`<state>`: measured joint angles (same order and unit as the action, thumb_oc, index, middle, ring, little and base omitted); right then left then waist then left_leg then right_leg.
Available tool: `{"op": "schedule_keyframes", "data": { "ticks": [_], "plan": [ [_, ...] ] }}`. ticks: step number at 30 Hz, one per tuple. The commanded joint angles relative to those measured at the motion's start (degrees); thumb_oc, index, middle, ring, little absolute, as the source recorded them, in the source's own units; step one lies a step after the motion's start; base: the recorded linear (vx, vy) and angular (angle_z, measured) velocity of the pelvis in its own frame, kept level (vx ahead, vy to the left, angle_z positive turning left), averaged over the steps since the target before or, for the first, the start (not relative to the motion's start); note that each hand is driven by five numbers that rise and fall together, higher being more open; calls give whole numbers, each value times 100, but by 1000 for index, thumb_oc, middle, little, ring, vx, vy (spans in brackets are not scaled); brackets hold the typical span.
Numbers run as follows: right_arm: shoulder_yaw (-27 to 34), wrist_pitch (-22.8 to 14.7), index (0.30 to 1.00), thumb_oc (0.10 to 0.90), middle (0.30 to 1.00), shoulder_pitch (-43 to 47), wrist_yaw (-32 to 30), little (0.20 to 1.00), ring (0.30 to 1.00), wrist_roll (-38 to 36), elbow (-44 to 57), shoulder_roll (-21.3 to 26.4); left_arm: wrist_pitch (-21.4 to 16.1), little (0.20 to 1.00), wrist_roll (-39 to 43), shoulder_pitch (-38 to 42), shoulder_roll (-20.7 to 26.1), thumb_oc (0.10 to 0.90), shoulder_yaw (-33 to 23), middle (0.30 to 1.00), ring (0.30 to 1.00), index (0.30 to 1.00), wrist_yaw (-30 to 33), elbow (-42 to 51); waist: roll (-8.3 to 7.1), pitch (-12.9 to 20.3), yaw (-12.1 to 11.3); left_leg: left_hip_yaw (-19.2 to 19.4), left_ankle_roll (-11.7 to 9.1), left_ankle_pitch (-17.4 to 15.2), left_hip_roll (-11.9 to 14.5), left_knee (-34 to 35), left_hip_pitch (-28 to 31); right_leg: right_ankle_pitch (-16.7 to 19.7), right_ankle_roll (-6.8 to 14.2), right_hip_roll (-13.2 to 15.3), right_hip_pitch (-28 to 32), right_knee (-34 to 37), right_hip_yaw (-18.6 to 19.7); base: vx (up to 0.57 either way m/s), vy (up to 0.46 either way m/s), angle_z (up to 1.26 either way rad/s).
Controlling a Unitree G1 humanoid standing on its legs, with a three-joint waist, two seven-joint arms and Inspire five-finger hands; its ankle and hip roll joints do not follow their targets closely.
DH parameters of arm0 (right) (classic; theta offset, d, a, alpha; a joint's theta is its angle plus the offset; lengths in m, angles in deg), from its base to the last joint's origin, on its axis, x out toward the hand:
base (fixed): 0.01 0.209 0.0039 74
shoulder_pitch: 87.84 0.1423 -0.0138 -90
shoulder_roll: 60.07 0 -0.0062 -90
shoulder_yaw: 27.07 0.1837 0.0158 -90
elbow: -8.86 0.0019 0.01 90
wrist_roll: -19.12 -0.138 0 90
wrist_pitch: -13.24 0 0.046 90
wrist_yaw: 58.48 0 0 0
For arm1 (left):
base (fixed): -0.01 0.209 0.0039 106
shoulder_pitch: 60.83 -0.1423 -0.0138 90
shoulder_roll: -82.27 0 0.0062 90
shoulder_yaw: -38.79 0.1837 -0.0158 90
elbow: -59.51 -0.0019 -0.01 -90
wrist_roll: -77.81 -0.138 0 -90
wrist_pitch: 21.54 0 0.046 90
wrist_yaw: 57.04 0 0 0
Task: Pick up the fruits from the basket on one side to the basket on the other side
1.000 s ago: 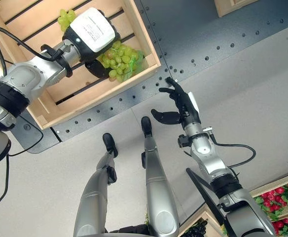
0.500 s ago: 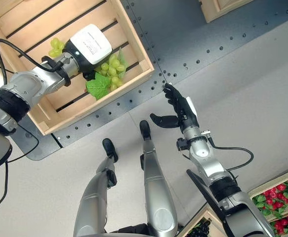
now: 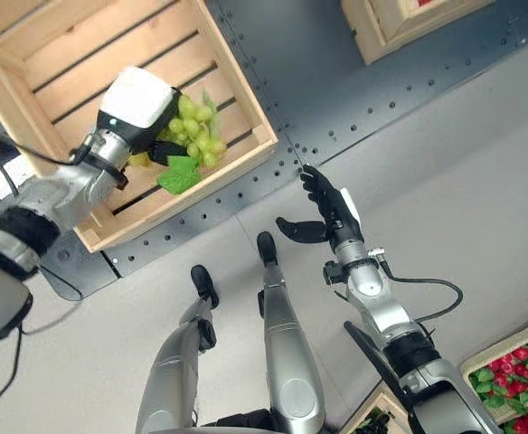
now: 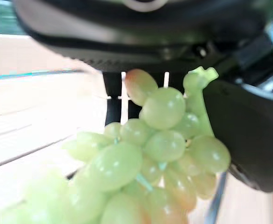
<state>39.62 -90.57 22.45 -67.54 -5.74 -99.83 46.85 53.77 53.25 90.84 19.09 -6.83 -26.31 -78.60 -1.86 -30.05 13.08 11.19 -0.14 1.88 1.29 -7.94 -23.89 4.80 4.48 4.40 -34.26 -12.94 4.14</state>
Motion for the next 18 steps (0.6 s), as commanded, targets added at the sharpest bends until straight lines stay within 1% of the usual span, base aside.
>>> {"op": "schedule_keyframes", "data": {
  "ticks": [1, 2, 3, 4, 5, 6, 7, 9, 11, 12, 13, 14, 15, 16, 17, 18],
  "plan": [
    [451, -587, 900, 800, 900, -197, -61, 900, 900, 315, 682, -61, -705, 300, 1689, -87, -75, 400, -1443, 300, 300, 300, 685, 560, -9, 26, -110, -215, -397, -223, 253, -377, 253, -366, 136, 202, 812, 13, -459, 21, -43, -1],
    [492, -563, 900, 800, 900, -254, -46, 900, 900, 340, 736, -119, -775, 300, 1999, -431, -256, 400, -1839, 300, 300, 300, 602, 766, -19, 26, -148, -250, -402, -238, 247, -306, 502, -377, 135, 211, 1079, 99, -500, 22, -39, 0],
    [504, -575, 900, 800, 900, -270, -50, 900, 900, 357, 759, -140, -852, 300, 2160, -558, -324, 400, -1967, 300, 300, 300, 606, 834, -23, 26, -167, -267, -405, -246, 244, -276, 604, -384, 135, 214, 1184, 132, -514, 40, -40, 3],
    [575, -503, 900, 800, 900, -331, -16, 900, 900, 396, 859, -198, -957, 300, 2473, -874, -474, 400, -2286, 300, 300, 300, 517, 1050, -27, 26, -204, -299, -413, -266, 246, -174, 925, -395, 135, 224, 1509, 237, -547, 28, -27, 5],
    [589, -485, 900, 800, 900, -321, -14, 900, 900, 416, 881, -213, -968, 300, 2566, -935, -508, 400, -2368, 300, 300, 300, 492, 1120, -28, 26, -214, -303, -417, -244, 248, -132, 1011, -368, 131, 227, 1602, 288, -555, 43, -19, 3],
    [607, -471, 900, 800, 900, -336, 0, 900, 900, 455, 917, -248, -987, 300, 2684, -1094, -585, 400, -2521, 300, 300, 300, 471, 1264, -22, 29, -233, -310, -429, -255, 257, -58, 1231, -376, 128, 232, 1835, 363, -579, 0, 0, 0],
    [607, -484, 900, 800, 900, -356, 4, 900, 900, 473, 927, -257, -1031, 300, 2704, -1154, -606, 400, -2559, 300, 300, 300, 504, 1304, -18, 42, -233, -309, -433, -254, 259, -20, 1297, -380, 128, 233, 1901, 391, -587, 84, 13, 3],
    [640, -457, 900, 800, 900, -469, 93, 900, 900, 516, 1001, -294, -1014, 300, 2951, -1451, -690, 400, -2753, 300, 300, 300, 479, 1543, 18, 254, -235, -308, -446, -246, 270, 162, 1551, -392, 138, 240, 2139, 511, -582, 103, 20, 4],
    [672, -483, 900, 800, 900, -633, 171, 900, 900, 598, 1046, -302, -1130, 300, 3193, -1787, -794, 400, -2979, 300, 300, 300, 480, 1786, 73, 523, -241, -300, -467, -233, 270, 412, 1855, -398, 157, 251, 2441, 696, -588, 113, 19, 4],
    [686, -496, 900, 800, 900, -680, 207, 900, 900, 609, 1063, -305, -1162, 300, 3258, -1884, -821, 400, -3025, 300, 300, 300, 482, 1865, 96, 606, -246, -297, -469, -230, 272, 476, 1935, -405, 163, 251, 2519, 728, -597, 149, 30, 6],
    [739, -448, 900, 800, 900, -810, 320, 900, 900, 605, 1129, -309, -1134, 300, 3368, -2081, -856, 400, -3119, 300, 300, 300, 416, 2108, 138, 811, -249, -292, -469, -228, 267, 574, 2104, -414, 172, 256, 2685, 791, -608, 150, 28, 3],
    [784, -440, 900, 800, 900, -905, 421, 900, 900, 582, 1145, -302, -1188, 300, 3595, -2205, -888, 400, -3171, 300, 300, 300, 286, 2264, 167, 959, -250, -285, -468, -231, 270, 622, 2202, -421, 175, 261, 2779, 818, -618, 127, 25, -2],
    [800, -462, 900, 800, 900, -940, 467, 900, 900, 567, 1151, -298, -1275, 300, 3702, -2249, -905, 400, -3191, 300, 300, 300, 258, 2315, 178, 1002, -249, -283, -468, -233, 273, 637, 2233, -425, 175, 263, 2809, 826, -621, 100, 9, -3],
    [837, -460, 900, 800, 900, -1009, 536, 900, 900, 561, 1170, -302, -1267, 300, 3804, -2355, -966, 400, -3241, 300, 300, 300, 190, 2486, 199, 1116, -254, -272, -467, -240, 282, 669, 2312, -430, 174, 270, 2892, 853, -636, 141, -15, 2],
    [875, -452, 900, 800, 900, -1103, 644, 900, 900, 567, 1186, -345, -1213, 300, 3976, -2516, -1083, 400, -3302, 300, 300, 300, 35, 2777, 224, 1327, -274, -269, -460, -260, 295, 736, 2474, -446, 170, 263, 3060, 907, -658, 145, -23, 4],
    [878, -451, 900, 800, 900, -1121, 662, 900, 900, 561, 1193, -351, -1235, 300, 4012, -2545, -1096, 400, -3311, 300, 300, 300, 19, 2821, 227, 1354, -277, -270, -459, -262, 296, 751, 2502, -447, 171, 262, 3089, 922, -662, 139, -41, 4]
  ]
}}
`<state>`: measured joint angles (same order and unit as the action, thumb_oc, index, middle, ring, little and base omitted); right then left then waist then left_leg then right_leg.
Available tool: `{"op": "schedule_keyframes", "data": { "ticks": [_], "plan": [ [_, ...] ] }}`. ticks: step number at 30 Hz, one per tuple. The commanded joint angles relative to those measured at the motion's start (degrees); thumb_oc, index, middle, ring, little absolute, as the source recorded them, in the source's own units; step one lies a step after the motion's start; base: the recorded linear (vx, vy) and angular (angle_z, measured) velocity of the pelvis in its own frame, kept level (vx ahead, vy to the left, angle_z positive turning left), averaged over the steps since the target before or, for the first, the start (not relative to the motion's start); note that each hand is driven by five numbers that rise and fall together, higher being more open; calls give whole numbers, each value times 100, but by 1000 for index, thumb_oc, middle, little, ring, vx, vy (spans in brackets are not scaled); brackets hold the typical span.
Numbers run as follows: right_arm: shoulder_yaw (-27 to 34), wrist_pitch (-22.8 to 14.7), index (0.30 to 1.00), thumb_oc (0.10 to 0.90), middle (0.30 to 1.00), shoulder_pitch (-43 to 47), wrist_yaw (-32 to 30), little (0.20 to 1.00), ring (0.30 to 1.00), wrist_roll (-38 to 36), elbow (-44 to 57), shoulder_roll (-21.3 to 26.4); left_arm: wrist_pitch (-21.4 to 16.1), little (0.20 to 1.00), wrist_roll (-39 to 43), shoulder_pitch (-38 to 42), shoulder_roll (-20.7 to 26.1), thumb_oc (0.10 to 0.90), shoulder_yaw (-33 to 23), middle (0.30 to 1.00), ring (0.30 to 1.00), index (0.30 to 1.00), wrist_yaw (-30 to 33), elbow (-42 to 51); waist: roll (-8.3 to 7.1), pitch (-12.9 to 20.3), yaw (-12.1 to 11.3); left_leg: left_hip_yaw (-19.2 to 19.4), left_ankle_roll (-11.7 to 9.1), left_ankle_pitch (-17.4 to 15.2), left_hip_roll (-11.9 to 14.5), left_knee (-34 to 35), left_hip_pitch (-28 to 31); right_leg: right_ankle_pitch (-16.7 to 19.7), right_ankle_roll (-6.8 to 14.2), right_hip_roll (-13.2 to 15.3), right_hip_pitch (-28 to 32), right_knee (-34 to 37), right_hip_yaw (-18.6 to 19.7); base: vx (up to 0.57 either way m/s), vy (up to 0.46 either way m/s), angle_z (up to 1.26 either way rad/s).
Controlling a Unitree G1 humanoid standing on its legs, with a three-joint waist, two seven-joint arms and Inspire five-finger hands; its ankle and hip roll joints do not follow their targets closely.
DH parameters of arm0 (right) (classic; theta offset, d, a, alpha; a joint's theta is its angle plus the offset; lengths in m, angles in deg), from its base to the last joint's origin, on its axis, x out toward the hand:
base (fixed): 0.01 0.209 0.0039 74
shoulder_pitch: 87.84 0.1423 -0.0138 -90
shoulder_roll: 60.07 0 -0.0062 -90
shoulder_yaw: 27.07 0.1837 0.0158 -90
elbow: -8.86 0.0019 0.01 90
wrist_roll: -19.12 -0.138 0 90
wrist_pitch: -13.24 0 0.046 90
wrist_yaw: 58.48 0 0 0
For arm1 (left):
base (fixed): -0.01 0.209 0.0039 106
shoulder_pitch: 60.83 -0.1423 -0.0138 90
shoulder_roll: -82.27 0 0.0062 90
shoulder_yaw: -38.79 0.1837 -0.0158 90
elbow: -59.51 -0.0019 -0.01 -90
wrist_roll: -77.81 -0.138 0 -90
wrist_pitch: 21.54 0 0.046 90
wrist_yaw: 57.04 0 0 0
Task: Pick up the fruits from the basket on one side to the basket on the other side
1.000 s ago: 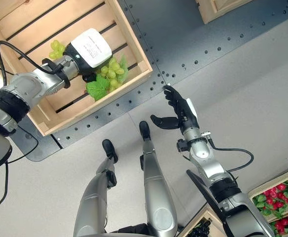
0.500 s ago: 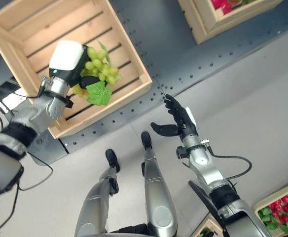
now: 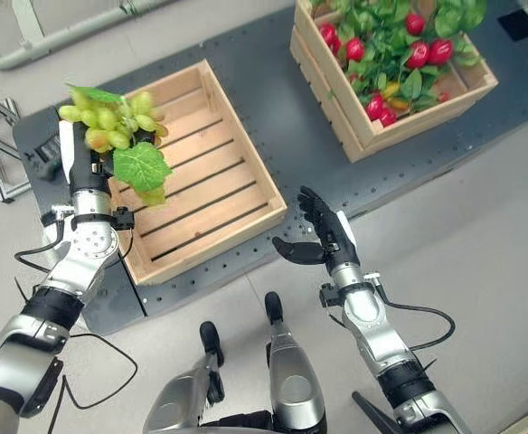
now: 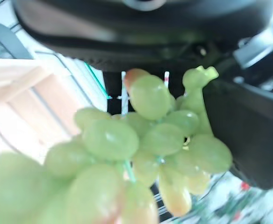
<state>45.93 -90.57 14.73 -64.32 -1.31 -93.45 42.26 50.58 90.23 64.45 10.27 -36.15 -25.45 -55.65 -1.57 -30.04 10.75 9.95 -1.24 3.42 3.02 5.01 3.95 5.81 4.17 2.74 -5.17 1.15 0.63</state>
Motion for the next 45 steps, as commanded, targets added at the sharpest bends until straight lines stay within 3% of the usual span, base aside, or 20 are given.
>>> {"op": "schedule_keyframes", "data": {
  "ticks": [1, 4, 10, 13, 14, 18, 22, 29, 31, 34, 37, 40, 45],
  "plan": [
    [259, -438, 900, 800, 900, -395, 386, 900, 900, 115, 580, 97, -854, 300, 404, 32, -251, 400, -398, 300, 300, 300, -154, 670, 203, 1446, -57, -149, -348, -423, 127, -512, -209, -554, 202, 424, 264, -452, -321, 108, -54, 5],
    [303, -251, 900, 800, 900, -536, 780, 900, 900, 63, 770, 64, -767, 300, 939, -193, -477, 400, -498, 300, 300, 300, -502, 1229, 211, 1869, -105, -127, -337, -515, 164, -498, 39, -612, 174, 401, 560, -346, -361, 166, -106, 7],
    [371, -23, 900, 800, 900, -535, 1314, 900, 900, -269, 1057, 145, -591, 300, 1738, -343, -585, 400, -568, 300, 300, 300, -1106, 1500, 196, 2109, -114, -85, -327, -610, 233, -528, 277, -665, 128, 341, 847, -225, -365, 33, -70, -2],
    [488, 261, 900, 800, 900, -412, 1785, 900, 900, -827, 1164, 180, -475, 300, 2158, -311, -587, 400, -540, 300, 300, 300, -1551, 1553, 202, 2188, -95, -54, -347, -606, 263, -486, 379, -625, 124, 315, 942, -120, -336, -12, -9, -2],
    [553, 503, 900, 800, 900, -290, 2082, 900, 900, -1327, 1196, 175, -389, 300, 2470, -284, -590, 400, -500, 300, 300, 300, -1909, 1537, 208, 2221, -104, -51, -366, -573, 289, -463, 406, -574, 127, 315, 996, -36, -333, 0, 0, 0],
    [578, 1010, 900, 800, 900, 127, 2464, 900, 900, -2226, 1196, 66, -108, 300, 2988, -72, -594, 400, -318, 300, 300, 300, -2686, 1435, 215, 2315, -156, -60, -429, -485, 331, -280, 479, -446, 171, 335, 1108, 205, -367, -18, -1, -1],
    [389, 1576, 900, 800, 900, 1018, 2288, 900, 900, -2903, 1086, 64, 186, 300, 3274, 527, -395, 400, 74, 300, 300, 300, -3311, 1006, 262, 2433, -240, -125, -471, -409, 331, -110, 487, -395, 204, 354, 1146, 314, -458, -54, 5, 2],
    [-110, 1991, 900, 800, 900, 2208, 1789, 900, 900, -3106, 660, -40, 375, 300, 3602, 1094, -263, 400, 466, 300, 300, 300, -3958, 475, 266, 2577, -360, -147, -445, -472, 300, -143, 496, -407, 213, 406, 1179, 315, -534, -11, 3, 1],
    [-373, 2298, 900, 800, 900, 2691, 1659, 900, 900, -3534, 345, -142, 453, 300, 3560, 1354, -262, 400, 720, 300, 300, 300, -4165, 239, 247, 2648, -416, -163, -416, -497, 287, -141, 533, -410, 205, 400, 1216, 321, -547, 0, 0, 0],
    [-518, 2417, 900, 800, 900, 3029, 1505, 900, 900, -3983, 92, -200, 511, 300, 3416, 1517, -287, 400, 930, 300, 300, 300, -4319, 124, 228, 2705, -477, -176, -406, -506, 288, -137, 555, -404, 202, 399, 1242, 337, -562, 3, 0, 6],
    [-554, 2516, 900, 800, 900, 3258, 1382, 900, 900, -4202, -94, -271, 508, 300, 3379, 1621, -298, 400, 1054, 300, 300, 300, -4482, -3, 210, 2749, -522, -195, -399, -521, 281, -126, 576, -403, 207, 399, 1263, 349, -566, 10, -5, 9],
    [-695, 2855, 900, 800, 900, 3543, 1255, 900, 900, -4469, -444, -363, 438, 300, 3477, 1798, -339, 400, 1177, 300, 300, 300, -4593, -185, 182, 2809, -575, -219, -393, -520, 273, -115, 582, -389, 212, 411, 1270, 358, -579, 3, -2, 1],
    [-852, 3264, 900, 800, 900, 3494, 1231, 900, 900, -4699, -750, -465, 112, 300, 3482, 1852, -363, 400, 1195, 300, 300, 300, -4535, -182, 156, 2846, -603, -223, -385, -512, 291, -92, 587, -385, 199, 415, 1270, 364, -585, 0, 0, 0]
  ]
}}
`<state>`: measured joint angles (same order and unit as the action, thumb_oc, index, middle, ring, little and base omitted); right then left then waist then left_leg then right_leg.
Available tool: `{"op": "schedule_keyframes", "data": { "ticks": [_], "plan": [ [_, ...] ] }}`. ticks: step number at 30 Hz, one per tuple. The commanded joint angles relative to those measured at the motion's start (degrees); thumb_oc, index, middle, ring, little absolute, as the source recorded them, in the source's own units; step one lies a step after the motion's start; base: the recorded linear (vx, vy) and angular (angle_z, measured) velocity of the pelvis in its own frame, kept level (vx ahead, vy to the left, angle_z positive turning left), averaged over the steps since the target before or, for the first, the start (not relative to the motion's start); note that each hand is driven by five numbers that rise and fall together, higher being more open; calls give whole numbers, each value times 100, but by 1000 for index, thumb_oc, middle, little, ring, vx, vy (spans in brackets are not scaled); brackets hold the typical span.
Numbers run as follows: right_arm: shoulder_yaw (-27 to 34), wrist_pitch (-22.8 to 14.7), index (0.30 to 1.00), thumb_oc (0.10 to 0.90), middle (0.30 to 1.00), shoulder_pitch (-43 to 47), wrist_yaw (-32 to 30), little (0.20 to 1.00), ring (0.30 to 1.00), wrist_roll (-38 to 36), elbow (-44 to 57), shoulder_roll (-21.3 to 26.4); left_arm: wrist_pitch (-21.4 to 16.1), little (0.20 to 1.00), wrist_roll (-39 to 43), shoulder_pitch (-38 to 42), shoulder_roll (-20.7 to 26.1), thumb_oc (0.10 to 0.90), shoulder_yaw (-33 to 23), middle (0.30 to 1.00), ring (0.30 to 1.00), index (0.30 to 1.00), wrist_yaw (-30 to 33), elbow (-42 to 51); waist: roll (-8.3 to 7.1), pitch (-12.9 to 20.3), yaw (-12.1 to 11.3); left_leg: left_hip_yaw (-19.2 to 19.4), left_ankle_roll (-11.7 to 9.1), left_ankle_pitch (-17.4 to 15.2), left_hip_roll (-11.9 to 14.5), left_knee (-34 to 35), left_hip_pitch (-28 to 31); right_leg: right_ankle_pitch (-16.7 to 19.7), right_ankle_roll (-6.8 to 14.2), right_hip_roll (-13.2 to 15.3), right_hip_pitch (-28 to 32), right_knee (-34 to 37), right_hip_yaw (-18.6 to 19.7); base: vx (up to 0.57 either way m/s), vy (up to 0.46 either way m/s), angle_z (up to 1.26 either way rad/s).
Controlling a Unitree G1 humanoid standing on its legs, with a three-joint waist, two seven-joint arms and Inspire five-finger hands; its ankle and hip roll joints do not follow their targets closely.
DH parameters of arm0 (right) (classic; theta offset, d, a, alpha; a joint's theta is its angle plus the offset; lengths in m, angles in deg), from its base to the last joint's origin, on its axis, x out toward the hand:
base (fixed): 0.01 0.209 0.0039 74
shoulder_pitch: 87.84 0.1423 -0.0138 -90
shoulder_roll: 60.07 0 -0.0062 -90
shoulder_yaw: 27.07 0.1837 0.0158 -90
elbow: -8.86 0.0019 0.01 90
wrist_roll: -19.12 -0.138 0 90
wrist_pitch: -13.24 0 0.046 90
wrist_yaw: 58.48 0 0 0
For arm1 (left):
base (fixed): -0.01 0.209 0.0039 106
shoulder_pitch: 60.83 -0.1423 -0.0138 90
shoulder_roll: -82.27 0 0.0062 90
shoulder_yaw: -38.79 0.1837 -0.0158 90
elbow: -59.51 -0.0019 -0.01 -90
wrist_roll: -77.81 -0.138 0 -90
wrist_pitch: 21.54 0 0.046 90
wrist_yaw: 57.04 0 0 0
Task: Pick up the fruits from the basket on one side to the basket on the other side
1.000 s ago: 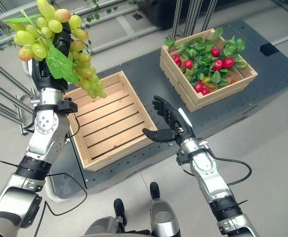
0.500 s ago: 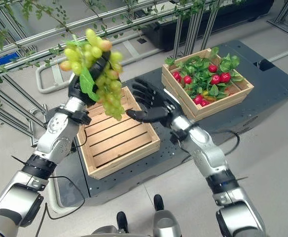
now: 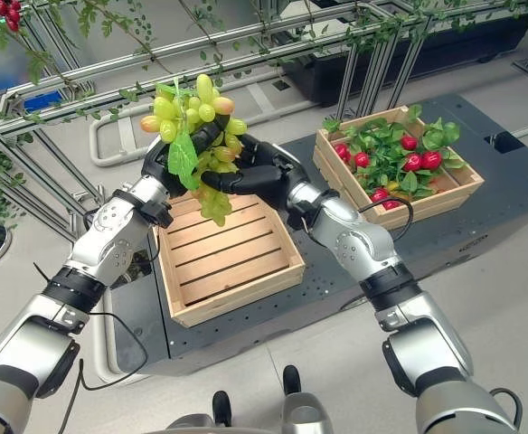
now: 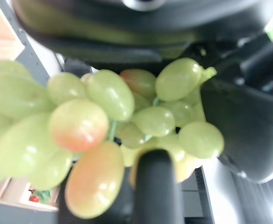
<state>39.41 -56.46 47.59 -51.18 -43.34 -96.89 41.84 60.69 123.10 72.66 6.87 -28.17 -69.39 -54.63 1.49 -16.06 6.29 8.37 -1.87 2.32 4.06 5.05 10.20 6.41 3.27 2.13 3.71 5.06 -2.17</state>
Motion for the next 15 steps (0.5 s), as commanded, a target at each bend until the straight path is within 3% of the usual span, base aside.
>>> {"op": "schedule_keyframes", "data": {
  "ticks": [1, 10, 13, 15],
  "plan": [
    [-207, -107, 900, 800, 900, 171, -103, 900, 900, -539, -418, -428, -941, 300, 179, 1036, -25, 400, 395, 300, 300, 300, -89, -243, -156, 1451, -159, -71, -319, -401, 187, -91, -42, -444, 290, 476, 379, -24, -301, 0, 0, 0],
    [-224, 102, 900, 800, 900, 108, -360, 900, 900, -1480, -628, -746, -1303, 300, 86, 1154, -135, 400, 416, 300, 300, 300, -11, -39, -147, 1419, -172, -70, -308, -412, 212, -72, -41, -462, 258, 465, 383, -8, -303, 0, 0, 0],
    [-187, 28, 900, 800, 900, 90, -476, 900, 900, -1959, -603, -939, -1449, 300, 150, 1155, -188, 400, 441, 300, 300, 300, -112, 4, -136, 1423, -184, -68, -306, -422, 216, -70, -29, -477, 255, 466, 401, -6, -301, 0, 0, 0],
    [-166, -235, 900, 800, 900, 114, -559, 900, 900, -2069, -545, -1083, -1416, 300, 129, 1159, -216, 400, 480, 300, 300, 300, -174, 10, -135, 1436, -197, -80, -302, -429, 213, -65, -19, -478, 259, 464, 403, -6, -299, 0, 0, 0]
  ]
}}
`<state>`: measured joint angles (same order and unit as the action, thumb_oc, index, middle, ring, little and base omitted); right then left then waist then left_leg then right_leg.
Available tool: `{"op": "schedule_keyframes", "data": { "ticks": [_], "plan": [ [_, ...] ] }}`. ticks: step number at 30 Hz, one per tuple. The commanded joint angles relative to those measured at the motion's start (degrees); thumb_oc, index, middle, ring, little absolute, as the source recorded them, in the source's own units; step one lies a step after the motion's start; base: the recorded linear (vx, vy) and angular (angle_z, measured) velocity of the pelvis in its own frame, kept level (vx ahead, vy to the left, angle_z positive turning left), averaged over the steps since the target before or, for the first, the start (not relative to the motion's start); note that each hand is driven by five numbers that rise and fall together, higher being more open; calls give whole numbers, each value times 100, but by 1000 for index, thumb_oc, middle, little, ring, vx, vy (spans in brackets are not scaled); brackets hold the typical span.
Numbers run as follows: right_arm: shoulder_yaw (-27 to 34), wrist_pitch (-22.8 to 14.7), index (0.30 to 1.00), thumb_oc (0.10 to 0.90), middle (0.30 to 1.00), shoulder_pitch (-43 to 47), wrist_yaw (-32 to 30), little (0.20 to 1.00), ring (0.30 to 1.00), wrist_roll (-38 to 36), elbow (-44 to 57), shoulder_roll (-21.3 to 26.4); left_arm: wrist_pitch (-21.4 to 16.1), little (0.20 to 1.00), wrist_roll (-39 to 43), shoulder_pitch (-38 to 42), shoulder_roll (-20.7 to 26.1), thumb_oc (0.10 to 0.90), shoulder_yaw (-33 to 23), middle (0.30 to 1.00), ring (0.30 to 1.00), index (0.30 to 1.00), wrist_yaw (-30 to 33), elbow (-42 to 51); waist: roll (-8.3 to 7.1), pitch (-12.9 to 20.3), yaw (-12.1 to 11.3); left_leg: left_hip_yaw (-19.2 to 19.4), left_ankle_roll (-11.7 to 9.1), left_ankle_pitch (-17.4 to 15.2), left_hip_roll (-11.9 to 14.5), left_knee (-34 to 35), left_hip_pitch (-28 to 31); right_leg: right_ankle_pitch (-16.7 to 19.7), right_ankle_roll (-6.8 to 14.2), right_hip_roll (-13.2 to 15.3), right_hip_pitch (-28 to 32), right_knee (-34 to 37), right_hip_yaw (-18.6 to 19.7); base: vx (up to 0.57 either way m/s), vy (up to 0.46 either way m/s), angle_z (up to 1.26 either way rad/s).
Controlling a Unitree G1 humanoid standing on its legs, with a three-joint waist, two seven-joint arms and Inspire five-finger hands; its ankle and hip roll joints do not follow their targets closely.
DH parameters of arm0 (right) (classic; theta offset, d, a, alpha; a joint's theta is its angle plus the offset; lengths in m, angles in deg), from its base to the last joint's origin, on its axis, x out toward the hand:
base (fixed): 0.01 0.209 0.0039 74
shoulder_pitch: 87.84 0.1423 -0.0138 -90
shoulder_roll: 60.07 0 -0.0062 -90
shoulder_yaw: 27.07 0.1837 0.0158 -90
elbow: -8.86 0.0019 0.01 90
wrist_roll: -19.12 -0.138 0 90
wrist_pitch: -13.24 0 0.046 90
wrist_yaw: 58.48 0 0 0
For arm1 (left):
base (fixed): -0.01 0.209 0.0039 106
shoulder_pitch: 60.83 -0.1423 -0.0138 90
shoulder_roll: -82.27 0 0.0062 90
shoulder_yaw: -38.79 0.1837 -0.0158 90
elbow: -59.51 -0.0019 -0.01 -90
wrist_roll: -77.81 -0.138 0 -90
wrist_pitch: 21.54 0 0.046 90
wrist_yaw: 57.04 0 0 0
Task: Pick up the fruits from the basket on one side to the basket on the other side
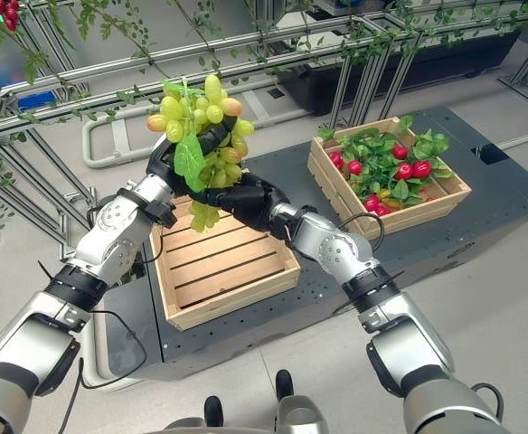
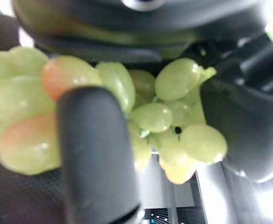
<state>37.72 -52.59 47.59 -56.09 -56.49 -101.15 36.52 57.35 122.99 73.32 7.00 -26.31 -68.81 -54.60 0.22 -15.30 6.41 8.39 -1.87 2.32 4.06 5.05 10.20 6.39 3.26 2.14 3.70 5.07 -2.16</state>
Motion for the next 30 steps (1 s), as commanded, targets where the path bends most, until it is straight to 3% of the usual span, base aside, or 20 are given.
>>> {"op": "schedule_keyframes", "data": {
  "ticks": [1, 8, 9, 10, 11, 17, 18, 19, 30],
  "plan": [
    [11, -699, 900, 800, 900, 140, -55, 900, 900, -751, -101, -584, -1067, 300, 112, 1094, -246, 400, 312, 300, 300, 300, -257, -9, -7, 1364, -212, -83, -302, -427, 214, -67, -21, -476, 261, 466, 405, -7, -302, 0, 0, 0],
    [97, -1390, 900, 800, 900, 420, -175, 900, 900, -719, 129, -679, -966, 300, -5, 1075, -241, 400, 459, 300, 300, 300, -454, -239, 1, 1379, -236, -104, -281, -441, 203, -72, -17, -472, 266, 467, 399, -7, -276, 0, 0, 0],
    [151, -1536, 851, 767, 851, 458, -195, 851, 851, -711, 146, -643, -958, 300, 13, 1065, -219, 400, 461, 300, 300, 300, -531, -363, -5, 1389, -234, -103, -276, -446, 203, -70, -8, -470, 274, 471, 403, -7, -271, 0, 0, 0],
    [174, -1553, 728, 685, 728, 470, -216, 728, 728, -702, 151, -634, -957, 300, 9, 1061, -217, 400, 456, 300, 300, 300, -543, -401, -5, 1393, -231, -100, -275, -447, 204, -69, -5, -469, 276, 472, 404, -7, -270, 0, 0, 0],
    [193, -1592, 300, 400, 300, 481, -241, 300, 300, -675, 156, -626, -951, 300, 3, 1059, -216, 400, 453, 300, 300, 300, -548, -434, -5, 1394, -229, -96, -274, -448, 205, -68, -1, -469, 278, 473, 405, -7, -269, 0, 0, 0],
    [383, -1947, 300, 400, 300, 446, -184, 300, 300, -373, 159, -494, -874, 300, -24, 986, -204, 400, 369, 300, 300, 300, -476, -729, -11, 1404, -195, -74, -269, -442, 220, -64, 11, -454, 286, 464, 392, -7, -234, 0, 0, 0],
    [412, -1993, 300, 400, 300, 428, -164, 300, 300, -275, 160, -482, -836, 411, -16, 966, -205, 474, 343, 411, 411, 411, -435, -772, -10, 1402, -189, -68, -270, -443, 224, -67, 14, -454, 285, 465, 393, -7, -229, 0, 0, 0],
    [433, -2038, 300, 400, 300, 412, -150, 300, 300, -179, 169, -476, -782, 900, -1, 940, -216, 800, 310, 900, 900, 900, -378, -812, -11, 1400, -184, -65, -270, -445, 228, -70, 17, -454, 285, 466, 392, -7, -226, 0, 0, 0],
    [700, -2283, 300, 400, 300, 60, -189, 300, 300, 602, 407, -352, -990, 900, -155, 486, -376, 800, -324, 900, 900, 900, 479, -1296, -16, 1372, -94, -35, -261, -462, 250, -62, 31, -467, 280, 449, 371, -7, -142, 0, 0, 0]
  ]
}}
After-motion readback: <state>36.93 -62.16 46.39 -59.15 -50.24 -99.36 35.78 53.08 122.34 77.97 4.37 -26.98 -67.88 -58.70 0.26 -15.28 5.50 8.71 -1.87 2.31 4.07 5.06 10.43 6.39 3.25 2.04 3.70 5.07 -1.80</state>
